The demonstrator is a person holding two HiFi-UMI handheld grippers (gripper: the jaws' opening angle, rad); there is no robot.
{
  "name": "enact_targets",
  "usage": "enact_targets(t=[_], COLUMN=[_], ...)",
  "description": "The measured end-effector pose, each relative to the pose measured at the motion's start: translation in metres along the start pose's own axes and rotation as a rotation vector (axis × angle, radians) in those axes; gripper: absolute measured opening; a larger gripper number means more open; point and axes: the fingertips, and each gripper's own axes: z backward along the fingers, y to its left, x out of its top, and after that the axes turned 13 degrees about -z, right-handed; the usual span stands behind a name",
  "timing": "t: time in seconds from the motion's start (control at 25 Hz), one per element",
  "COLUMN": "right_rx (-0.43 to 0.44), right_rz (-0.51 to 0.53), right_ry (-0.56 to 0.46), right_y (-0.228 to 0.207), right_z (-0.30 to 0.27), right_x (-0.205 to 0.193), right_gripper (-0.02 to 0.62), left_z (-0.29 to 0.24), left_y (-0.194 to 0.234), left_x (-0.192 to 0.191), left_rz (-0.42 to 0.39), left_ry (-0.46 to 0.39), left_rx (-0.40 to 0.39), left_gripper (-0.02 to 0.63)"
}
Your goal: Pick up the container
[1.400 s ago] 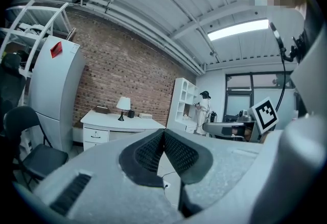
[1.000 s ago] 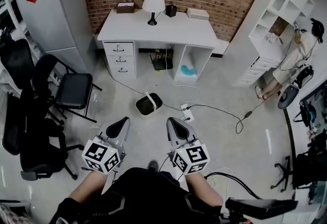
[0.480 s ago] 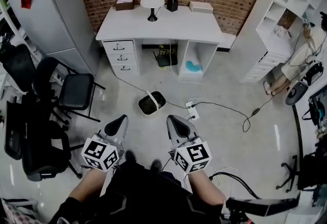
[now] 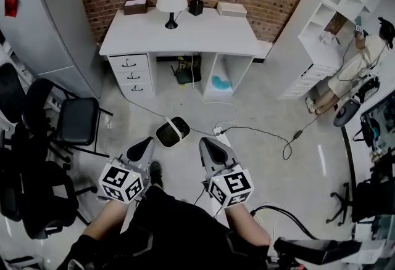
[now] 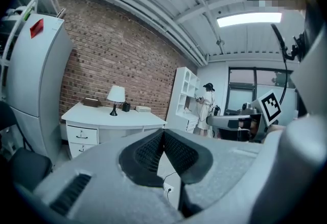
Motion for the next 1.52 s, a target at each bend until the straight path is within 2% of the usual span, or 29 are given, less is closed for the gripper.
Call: enact_targets(t=[0.2,0.52,0.92,1.28,1.52], right_rx=[-0.025,-0.048,-0.114,-0.145,-0.11], right_rz=[0.032,0.036,0.049,0.038,0.025], right_ry=[0.011,0.058,0.092,0.117,0.151], right_y=[-0.004,-0.017,-0.026,-0.043,-0.073], right_z=[-0.054,-0.137,-0.226,-0.258,-0.285], right_x=[0.017,0.025,0.035,0.03,0.009], right_gripper=[0.008,0.008,0.008,0.009,0.011], left_z=[-0.034,-0.08,-0.122,-0.138,-0.167], left_y=[0.048,0.118,0.203,0.226,0.231], left_x=[0.008,0.004,-0.021,-0.025,-0.05], left_rz=[0.009,0.0,0.081,0.121,0.126], left_ry=[-0.021,-0.005,0.023,0.041,0.095], left_rx=[-0.033,-0.076,-0.146,-0.14,-0.118], left_gripper=[0.006,0.005,0.005,0.005,0.005])
